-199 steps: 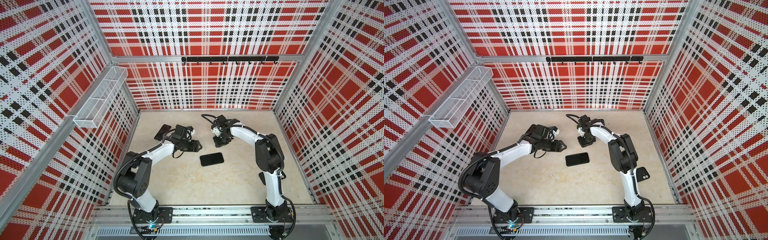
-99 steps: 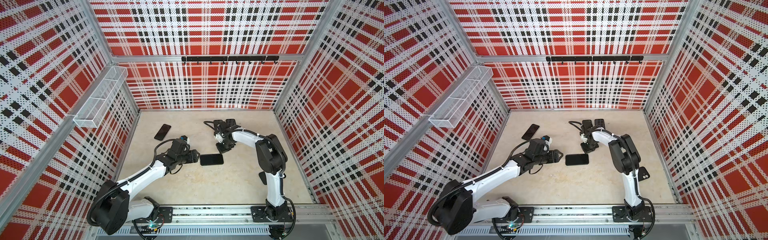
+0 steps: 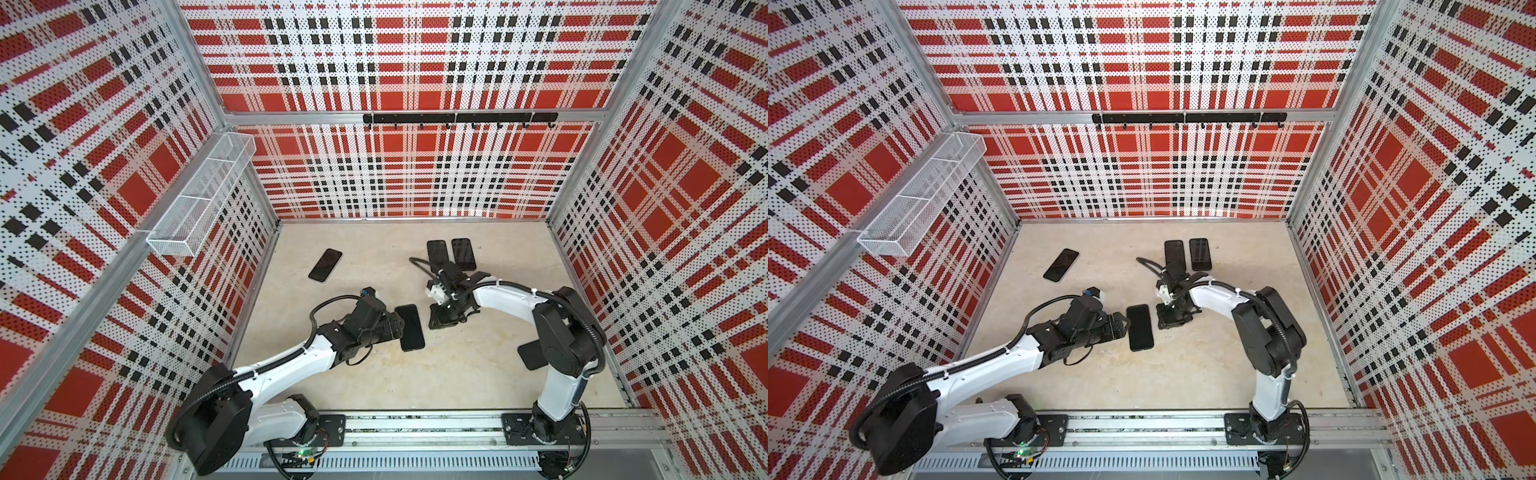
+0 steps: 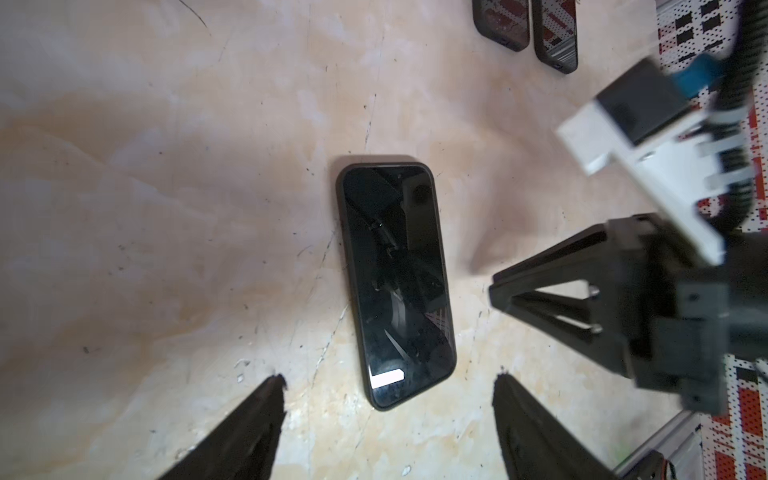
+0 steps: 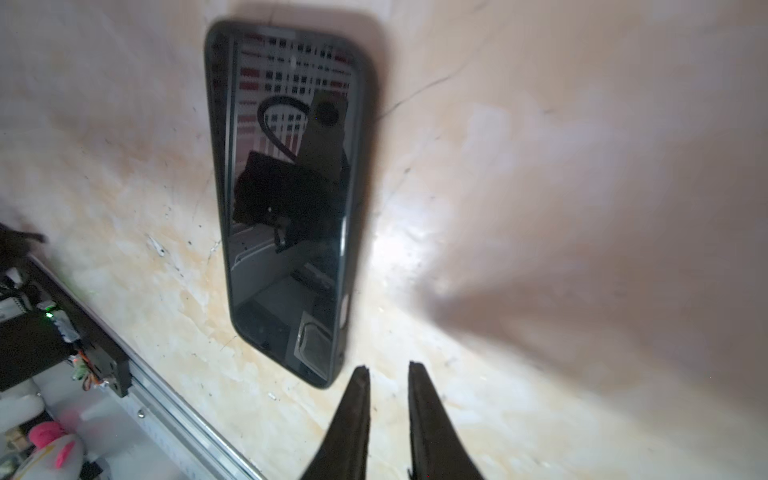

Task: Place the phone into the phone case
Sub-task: 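Close the left gripper on the cased phone while the right moves away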

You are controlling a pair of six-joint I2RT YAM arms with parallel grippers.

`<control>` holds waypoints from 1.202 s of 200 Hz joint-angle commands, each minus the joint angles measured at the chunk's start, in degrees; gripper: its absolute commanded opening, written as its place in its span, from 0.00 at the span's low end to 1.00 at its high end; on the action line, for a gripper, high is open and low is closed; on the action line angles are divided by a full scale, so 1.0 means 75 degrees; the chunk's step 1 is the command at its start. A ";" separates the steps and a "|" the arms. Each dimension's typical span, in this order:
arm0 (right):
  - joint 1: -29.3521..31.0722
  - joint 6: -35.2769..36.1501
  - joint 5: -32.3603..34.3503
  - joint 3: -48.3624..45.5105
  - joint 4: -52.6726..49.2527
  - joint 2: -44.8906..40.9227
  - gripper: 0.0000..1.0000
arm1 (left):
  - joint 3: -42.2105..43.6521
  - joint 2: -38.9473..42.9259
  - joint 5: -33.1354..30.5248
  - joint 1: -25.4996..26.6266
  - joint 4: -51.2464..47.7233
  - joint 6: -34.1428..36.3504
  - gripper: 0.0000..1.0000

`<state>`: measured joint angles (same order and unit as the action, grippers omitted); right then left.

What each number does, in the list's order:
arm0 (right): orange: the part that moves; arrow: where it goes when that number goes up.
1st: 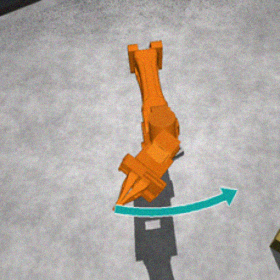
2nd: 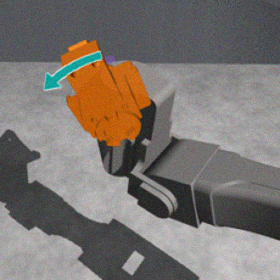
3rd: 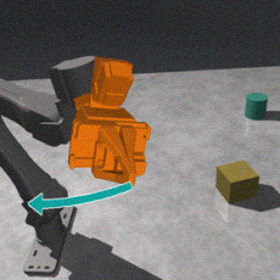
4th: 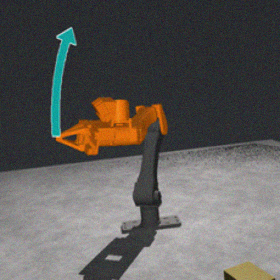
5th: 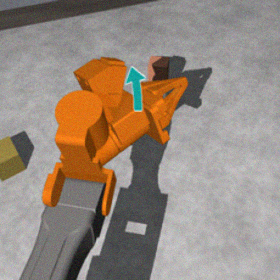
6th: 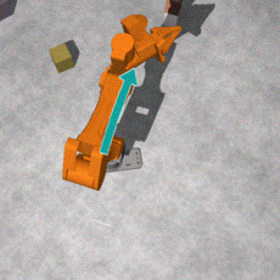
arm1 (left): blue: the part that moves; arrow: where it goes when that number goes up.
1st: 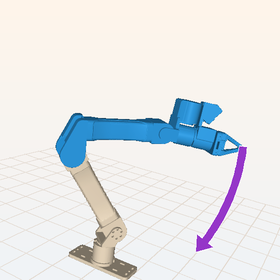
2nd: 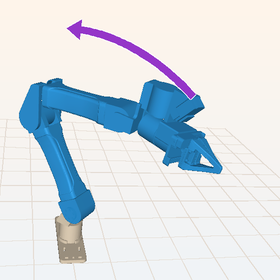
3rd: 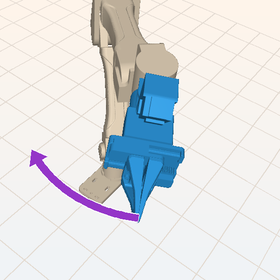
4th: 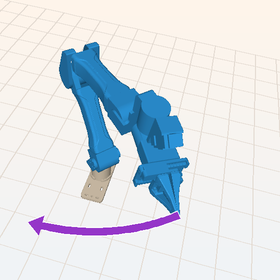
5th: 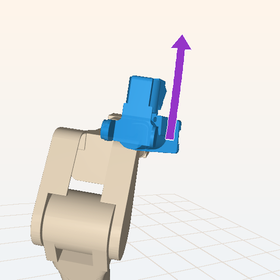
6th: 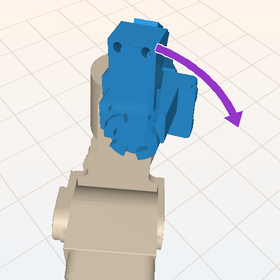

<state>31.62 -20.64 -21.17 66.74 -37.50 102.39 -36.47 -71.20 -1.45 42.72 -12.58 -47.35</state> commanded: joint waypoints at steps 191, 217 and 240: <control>-0.1475 0.1030 0.0608 -0.1293 0.0932 -0.1654 0.75 | -0.4432 -0.5022 -0.0837 0.1157 -0.3841 -0.0664 0.98; -0.1515 0.1037 0.0578 -0.1423 0.1033 -0.1692 0.75 | -0.4427 -0.5079 -0.0849 0.1126 -0.3662 -0.0633 0.99; -0.1509 0.1029 0.0545 -0.1480 0.1073 -0.1672 0.75 | -0.4420 -0.5149 -0.0864 0.1060 -0.3620 -0.0532 0.93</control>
<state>20.49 -14.00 -16.25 56.40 -30.79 91.44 -69.06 -107.85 -7.84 51.37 -40.93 -51.31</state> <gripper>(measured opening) 0.752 0.966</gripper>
